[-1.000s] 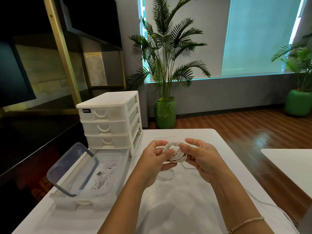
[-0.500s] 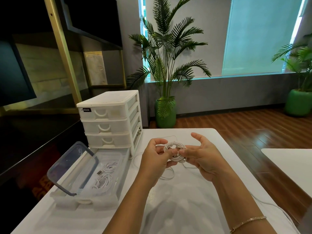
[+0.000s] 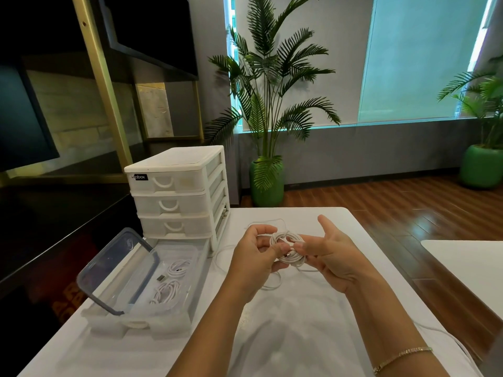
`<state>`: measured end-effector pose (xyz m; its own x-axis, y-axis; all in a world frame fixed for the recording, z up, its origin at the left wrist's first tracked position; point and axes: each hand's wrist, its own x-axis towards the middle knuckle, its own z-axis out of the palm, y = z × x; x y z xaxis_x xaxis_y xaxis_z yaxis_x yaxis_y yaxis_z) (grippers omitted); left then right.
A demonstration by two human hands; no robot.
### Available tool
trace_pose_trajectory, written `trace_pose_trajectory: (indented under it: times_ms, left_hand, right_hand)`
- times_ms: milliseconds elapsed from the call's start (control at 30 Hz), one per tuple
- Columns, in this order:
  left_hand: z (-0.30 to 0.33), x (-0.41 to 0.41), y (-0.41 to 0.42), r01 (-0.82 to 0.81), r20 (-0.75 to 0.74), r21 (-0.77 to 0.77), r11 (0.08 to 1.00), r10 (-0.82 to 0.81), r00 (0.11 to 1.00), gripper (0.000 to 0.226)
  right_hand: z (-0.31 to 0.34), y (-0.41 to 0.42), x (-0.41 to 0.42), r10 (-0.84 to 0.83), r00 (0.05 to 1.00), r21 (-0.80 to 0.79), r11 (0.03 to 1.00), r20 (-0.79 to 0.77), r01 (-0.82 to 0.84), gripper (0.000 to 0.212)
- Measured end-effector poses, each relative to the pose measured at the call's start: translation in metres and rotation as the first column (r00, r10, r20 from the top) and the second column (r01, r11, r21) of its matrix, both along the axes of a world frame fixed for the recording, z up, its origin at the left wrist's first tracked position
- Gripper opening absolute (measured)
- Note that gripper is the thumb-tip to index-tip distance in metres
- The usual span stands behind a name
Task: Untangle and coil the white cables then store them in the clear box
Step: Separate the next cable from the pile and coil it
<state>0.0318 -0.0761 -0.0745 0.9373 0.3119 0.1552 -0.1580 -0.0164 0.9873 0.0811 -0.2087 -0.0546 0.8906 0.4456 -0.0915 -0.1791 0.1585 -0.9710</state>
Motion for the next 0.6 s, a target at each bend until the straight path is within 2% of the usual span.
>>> trace_pose_trajectory:
  times_ms: [200,333,500,600]
  left_hand:
    - [0.003,0.001,0.002,-0.093,-0.006,-0.076,0.993,0.092,0.996,0.030]
    - [0.004,0.001,0.006,-0.125,0.031,-0.118,0.985,0.130,0.991,0.030]
    - [0.007,-0.003,0.009,-0.124,0.056,-0.154,0.980,0.134,0.989,0.028]
    - [0.010,-0.005,0.012,-0.124,0.068,-0.159,0.980,0.136,0.988,0.025]
  right_hand:
    - [0.004,0.007,-0.007,0.038,0.985,-0.166,0.986,0.168,-0.010,0.096]
    - [0.007,0.013,-0.012,-0.046,0.970,-0.181,0.979,0.240,0.091,0.079]
    - [0.013,0.018,-0.016,-0.123,0.959,-0.159,0.973,0.256,0.167,0.070]
    - [0.018,0.021,-0.018,-0.127,0.953,-0.173,0.969,0.276,0.179,0.045]
